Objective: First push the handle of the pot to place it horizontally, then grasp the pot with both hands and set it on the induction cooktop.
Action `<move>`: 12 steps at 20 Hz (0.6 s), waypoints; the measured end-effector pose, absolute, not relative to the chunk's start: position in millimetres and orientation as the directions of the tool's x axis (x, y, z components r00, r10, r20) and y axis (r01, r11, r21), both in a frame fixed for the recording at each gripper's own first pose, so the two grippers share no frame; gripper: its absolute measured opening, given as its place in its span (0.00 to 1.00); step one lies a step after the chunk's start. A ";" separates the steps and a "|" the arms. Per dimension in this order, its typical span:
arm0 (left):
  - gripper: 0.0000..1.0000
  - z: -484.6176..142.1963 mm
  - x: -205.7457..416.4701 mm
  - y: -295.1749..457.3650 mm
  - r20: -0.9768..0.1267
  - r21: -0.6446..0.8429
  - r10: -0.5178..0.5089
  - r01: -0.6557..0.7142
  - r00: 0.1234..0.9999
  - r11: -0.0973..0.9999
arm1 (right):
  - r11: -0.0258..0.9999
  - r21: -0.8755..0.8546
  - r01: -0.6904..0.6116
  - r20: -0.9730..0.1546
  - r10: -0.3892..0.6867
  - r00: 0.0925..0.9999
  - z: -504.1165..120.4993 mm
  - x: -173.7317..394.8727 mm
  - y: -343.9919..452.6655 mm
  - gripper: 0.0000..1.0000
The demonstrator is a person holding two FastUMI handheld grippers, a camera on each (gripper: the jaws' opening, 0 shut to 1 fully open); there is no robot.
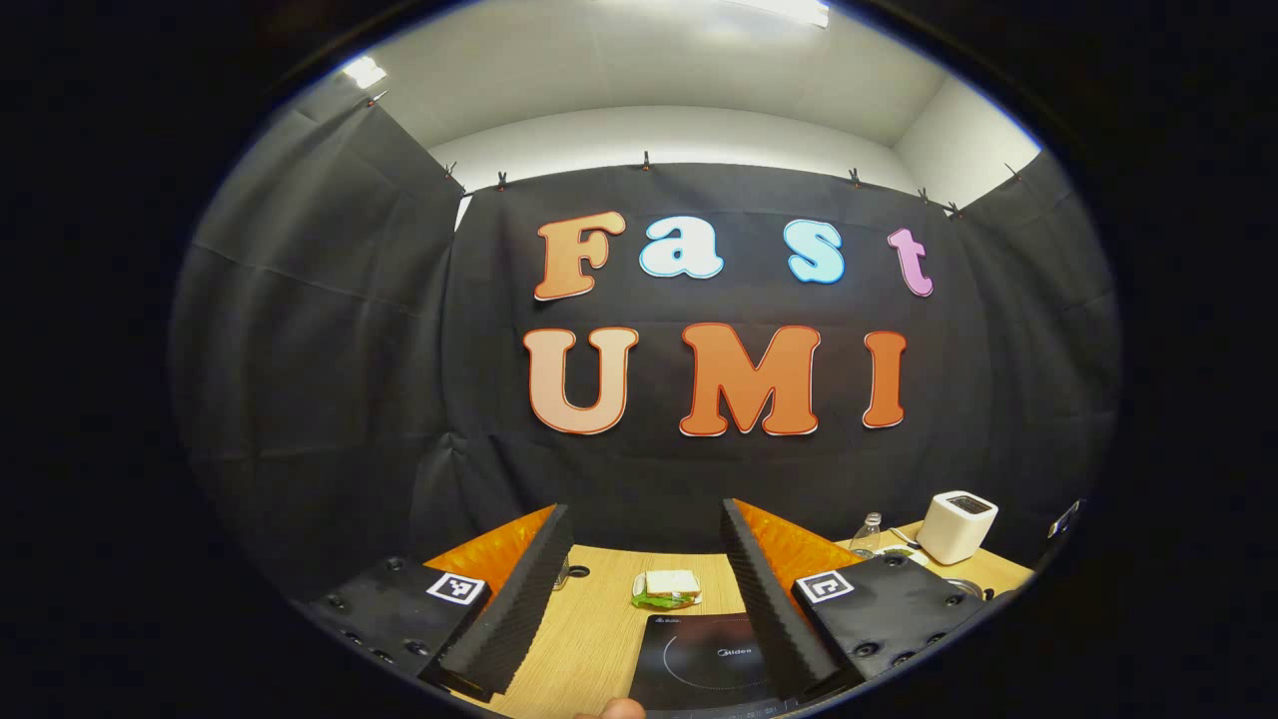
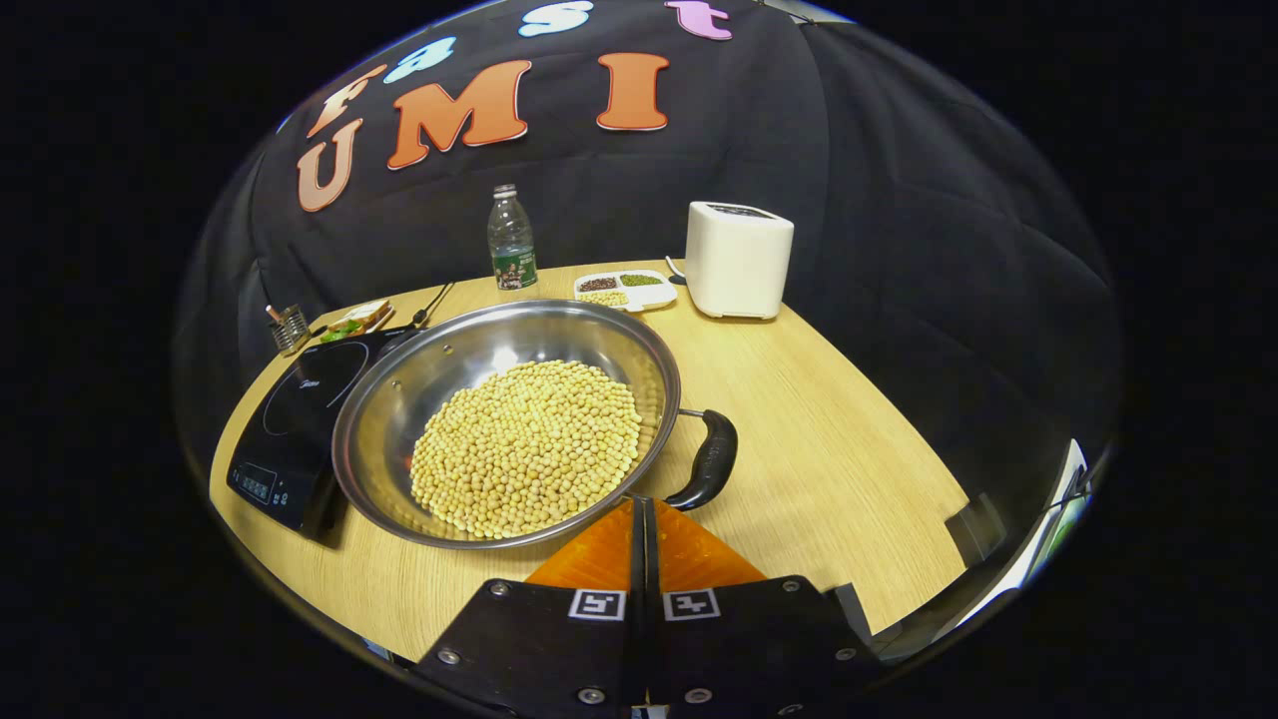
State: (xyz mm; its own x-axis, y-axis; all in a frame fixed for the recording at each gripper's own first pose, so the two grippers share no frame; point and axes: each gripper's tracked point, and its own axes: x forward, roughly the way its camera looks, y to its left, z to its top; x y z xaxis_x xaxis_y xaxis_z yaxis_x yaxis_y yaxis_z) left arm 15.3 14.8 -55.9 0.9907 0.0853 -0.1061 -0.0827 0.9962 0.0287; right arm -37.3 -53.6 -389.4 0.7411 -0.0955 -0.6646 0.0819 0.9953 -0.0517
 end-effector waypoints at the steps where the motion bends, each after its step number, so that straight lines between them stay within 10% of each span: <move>1: 0.97 -57.2 16.7 14.2 -0.106 0.031 0.087 -0.084 0.990 0.996 | 0.995 -0.055 0.088 -0.662 -0.102 0.742 -389.6 -34.7 -56.2 0.00; 12: 0.98 -70.7 36.5 2.9 -0.129 0.050 0.085 -0.080 0.988 0.996 | 0.989 -0.070 0.131 -0.646 -0.145 0.749 -393.3 2.9 -76.0 0.00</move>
